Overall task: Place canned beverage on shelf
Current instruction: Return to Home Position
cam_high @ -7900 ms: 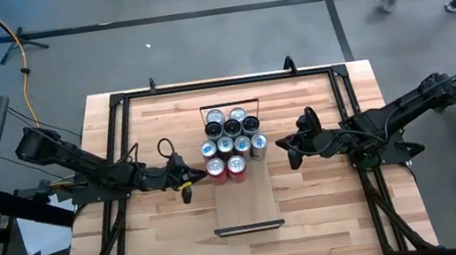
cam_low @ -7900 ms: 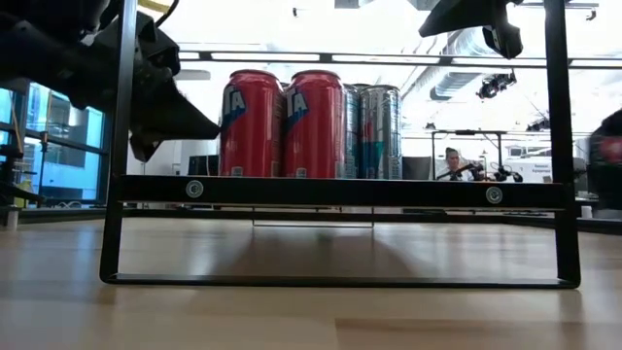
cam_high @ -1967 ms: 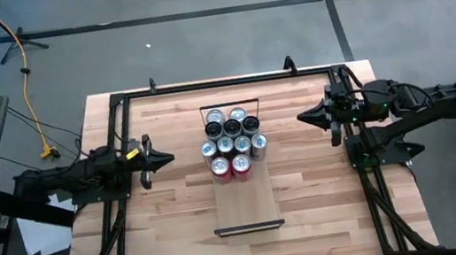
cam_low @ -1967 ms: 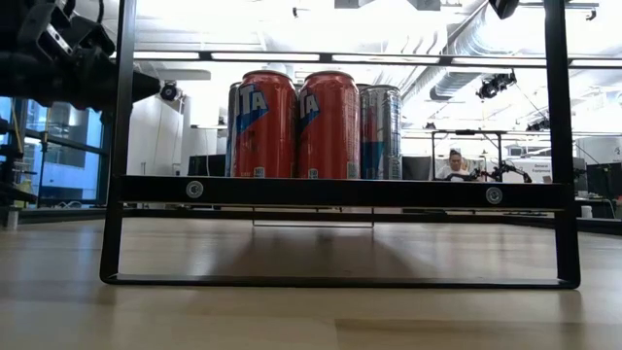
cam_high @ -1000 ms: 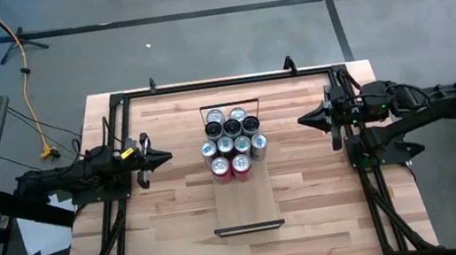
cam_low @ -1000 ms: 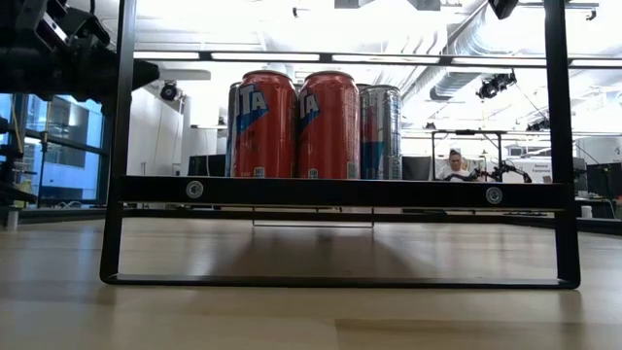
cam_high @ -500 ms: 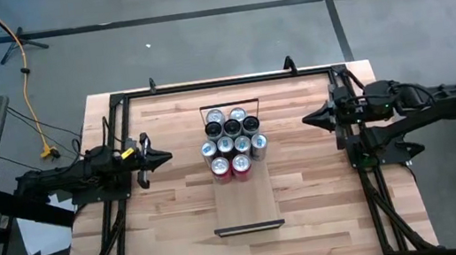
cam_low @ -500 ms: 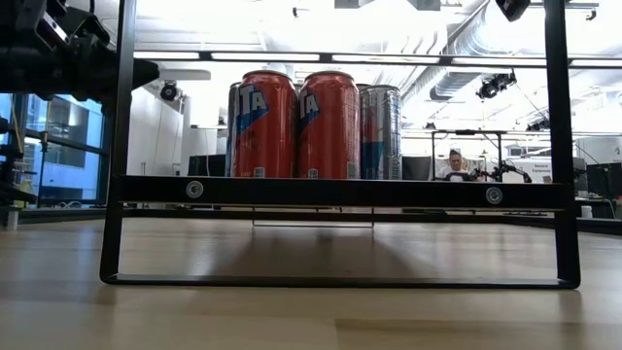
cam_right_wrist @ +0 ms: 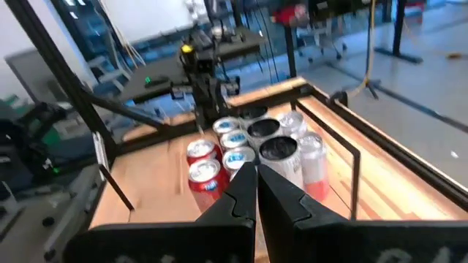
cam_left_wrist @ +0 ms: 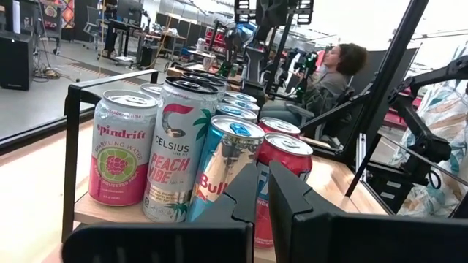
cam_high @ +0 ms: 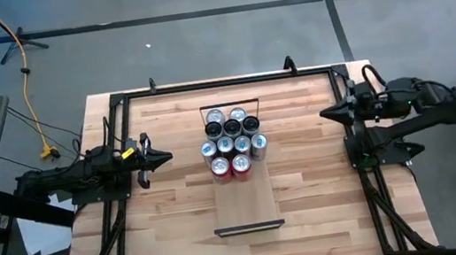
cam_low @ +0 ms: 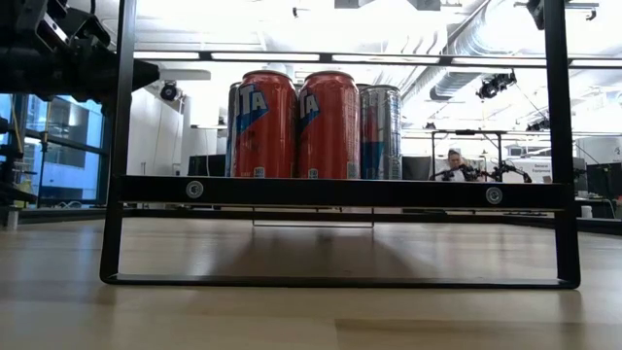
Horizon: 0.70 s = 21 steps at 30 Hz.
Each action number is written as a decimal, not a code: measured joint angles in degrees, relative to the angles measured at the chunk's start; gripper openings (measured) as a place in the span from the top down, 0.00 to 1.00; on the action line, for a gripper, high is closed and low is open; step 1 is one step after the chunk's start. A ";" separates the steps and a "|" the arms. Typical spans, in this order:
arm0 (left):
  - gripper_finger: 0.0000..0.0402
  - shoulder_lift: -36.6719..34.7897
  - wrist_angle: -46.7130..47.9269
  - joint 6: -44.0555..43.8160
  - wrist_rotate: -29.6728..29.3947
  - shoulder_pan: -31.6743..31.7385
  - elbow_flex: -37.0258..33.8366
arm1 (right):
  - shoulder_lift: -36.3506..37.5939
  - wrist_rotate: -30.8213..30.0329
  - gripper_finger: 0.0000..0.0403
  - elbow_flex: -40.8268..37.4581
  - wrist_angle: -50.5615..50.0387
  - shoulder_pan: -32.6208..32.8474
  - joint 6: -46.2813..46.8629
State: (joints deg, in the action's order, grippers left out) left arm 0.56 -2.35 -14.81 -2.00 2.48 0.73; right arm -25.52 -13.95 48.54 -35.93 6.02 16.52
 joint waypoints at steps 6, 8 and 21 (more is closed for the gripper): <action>1.00 0.00 -0.02 -0.02 -0.02 0.02 0.00 | 5.76 0.76 1.00 -11.12 15.85 -0.02 -1.91; 1.00 0.00 0.00 -0.01 -0.02 0.02 0.00 | 6.72 1.61 1.00 -14.96 23.23 -0.02 -3.60; 1.00 0.02 -0.02 -0.02 -0.05 0.02 0.00 | 9.64 5.62 1.00 -26.21 30.01 -0.04 -4.52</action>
State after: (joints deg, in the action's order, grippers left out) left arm 0.58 -2.37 -14.83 -2.05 2.50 0.73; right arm -15.87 -8.34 22.34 -5.92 5.98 11.99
